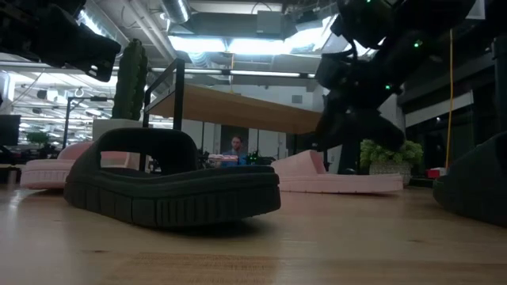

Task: Pick and place slides into the shelf
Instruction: Put the right pink slides on the shelf

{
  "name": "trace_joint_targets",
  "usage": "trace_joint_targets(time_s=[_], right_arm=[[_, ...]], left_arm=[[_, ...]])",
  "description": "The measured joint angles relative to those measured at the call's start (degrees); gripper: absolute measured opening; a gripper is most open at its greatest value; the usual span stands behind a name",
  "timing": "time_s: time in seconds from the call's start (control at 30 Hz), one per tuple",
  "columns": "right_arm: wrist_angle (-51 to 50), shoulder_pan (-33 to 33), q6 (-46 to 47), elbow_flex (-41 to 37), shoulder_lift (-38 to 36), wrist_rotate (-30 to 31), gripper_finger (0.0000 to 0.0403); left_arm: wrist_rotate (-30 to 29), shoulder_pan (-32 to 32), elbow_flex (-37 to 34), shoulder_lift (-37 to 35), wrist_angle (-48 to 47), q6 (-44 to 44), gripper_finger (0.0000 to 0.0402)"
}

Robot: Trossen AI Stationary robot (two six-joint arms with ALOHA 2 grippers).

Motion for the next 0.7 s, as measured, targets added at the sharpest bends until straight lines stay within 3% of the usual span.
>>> trace_joint_targets(time_s=[0.7], right_arm=[[6.5, -0.79, -3.18, 0.0, 6.43, 5.03, 0.0117]], left_arm=[[0.0, 0.0, 0.0, 0.0, -0.14, 0.0, 0.0]])
